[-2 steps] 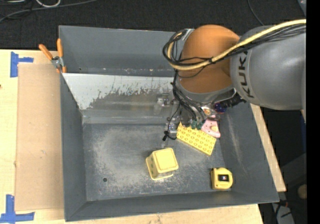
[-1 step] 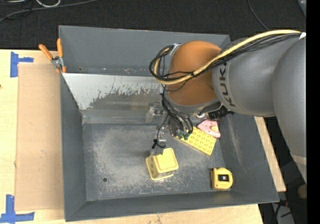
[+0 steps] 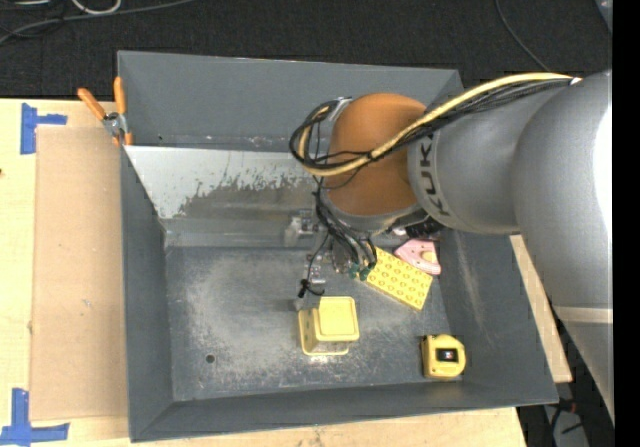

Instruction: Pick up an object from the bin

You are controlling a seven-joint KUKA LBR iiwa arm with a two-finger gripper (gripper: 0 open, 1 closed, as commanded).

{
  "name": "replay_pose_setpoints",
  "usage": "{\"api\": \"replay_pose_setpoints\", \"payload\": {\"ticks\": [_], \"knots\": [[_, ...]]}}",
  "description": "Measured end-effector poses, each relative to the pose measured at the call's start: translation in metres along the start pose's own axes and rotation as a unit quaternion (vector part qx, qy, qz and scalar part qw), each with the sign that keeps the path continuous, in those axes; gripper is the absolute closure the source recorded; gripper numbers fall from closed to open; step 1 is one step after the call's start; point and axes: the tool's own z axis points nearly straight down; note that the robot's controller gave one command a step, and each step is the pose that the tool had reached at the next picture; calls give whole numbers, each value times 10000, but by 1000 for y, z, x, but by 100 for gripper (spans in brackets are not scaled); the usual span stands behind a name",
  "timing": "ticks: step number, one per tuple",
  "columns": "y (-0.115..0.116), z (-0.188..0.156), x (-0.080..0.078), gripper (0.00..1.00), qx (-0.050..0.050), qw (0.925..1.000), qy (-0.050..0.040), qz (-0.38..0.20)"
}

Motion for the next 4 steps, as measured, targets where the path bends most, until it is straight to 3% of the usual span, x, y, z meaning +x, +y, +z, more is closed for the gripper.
{"api": "replay_pose_setpoints", "payload": {"ticks": [1,2,3,4], "knots": [[64,18,20,0,-6,9997,51,255],[44,21,-3,0,1,9995,16,-308],[27,32,11,0,-11,9994,45,-336],[19,35,8,0,-11,9982,18,-600]]}}
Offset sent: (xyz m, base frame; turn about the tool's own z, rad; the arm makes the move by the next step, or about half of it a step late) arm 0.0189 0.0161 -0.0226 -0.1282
